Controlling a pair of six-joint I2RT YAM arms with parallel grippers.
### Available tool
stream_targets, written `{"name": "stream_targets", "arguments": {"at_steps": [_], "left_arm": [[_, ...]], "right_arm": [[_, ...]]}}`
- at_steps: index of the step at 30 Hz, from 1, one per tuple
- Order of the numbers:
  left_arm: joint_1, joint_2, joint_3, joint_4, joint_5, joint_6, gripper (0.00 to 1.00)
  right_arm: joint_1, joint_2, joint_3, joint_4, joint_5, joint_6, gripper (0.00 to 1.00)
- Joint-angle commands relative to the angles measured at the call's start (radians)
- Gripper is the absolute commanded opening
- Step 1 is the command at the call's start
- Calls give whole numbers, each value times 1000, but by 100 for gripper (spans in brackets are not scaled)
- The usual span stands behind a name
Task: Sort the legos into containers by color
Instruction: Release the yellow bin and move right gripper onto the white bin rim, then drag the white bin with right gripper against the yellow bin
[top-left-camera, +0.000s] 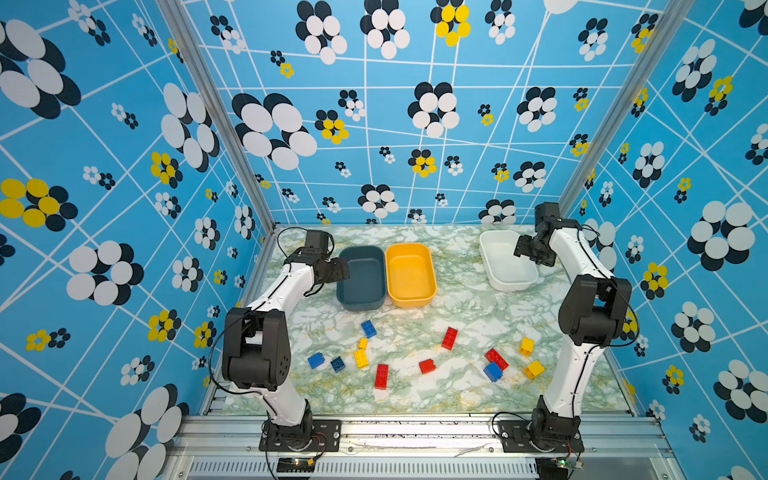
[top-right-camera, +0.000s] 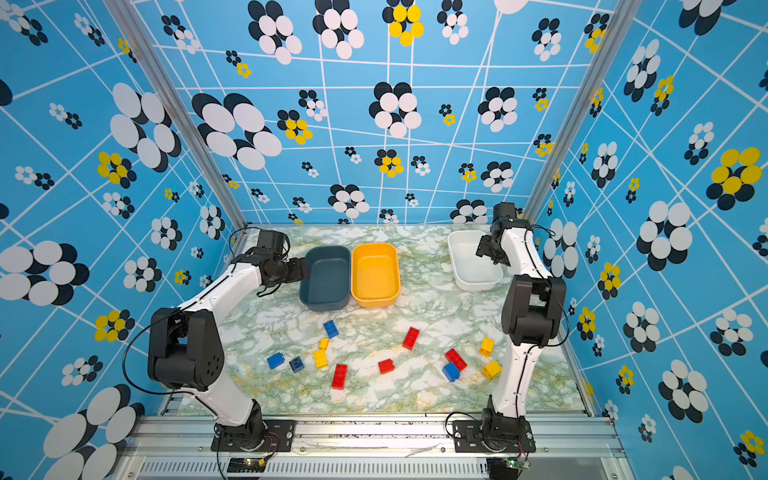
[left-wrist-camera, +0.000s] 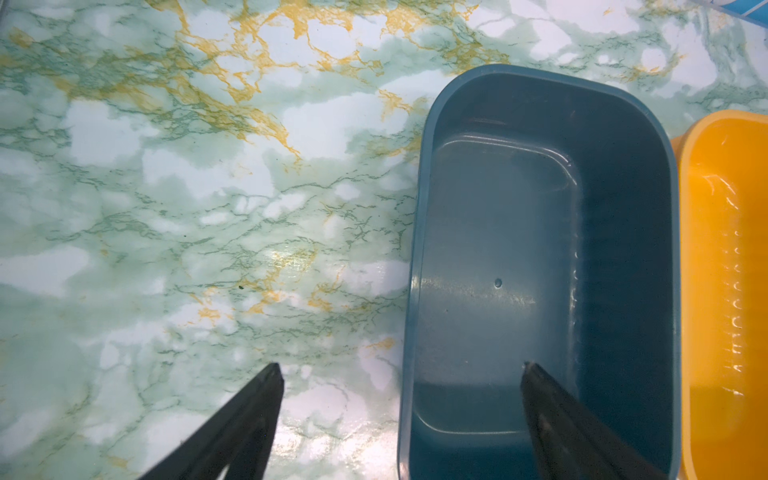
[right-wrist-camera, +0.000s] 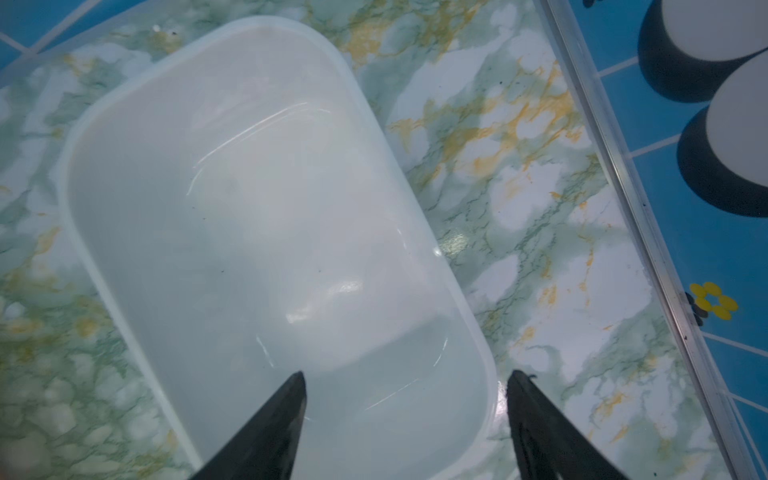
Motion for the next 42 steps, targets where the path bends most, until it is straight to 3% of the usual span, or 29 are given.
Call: {"name": "stream_targets", "arguments": {"at_steps": [1,7,17,28,42], "left_arm": [[13,-44,-22,3,17,-14,91],[14,-48,-27,3,16,-19,92],[14,-38,-18,5,19,-23,92],[14,-38,-20,10,17,-31,92],[13,-62,-59,29,17,-40,92]], "right_arm": [[-16,53,58,-50,10,-33,77],[-44,144,122,-65,-14,-59,70],[-43,202,161,-77,-46,-98,37],[-7,127,46,-55,-57,-157,0],[173,-42,-231,29,-116,-265,0]]}}
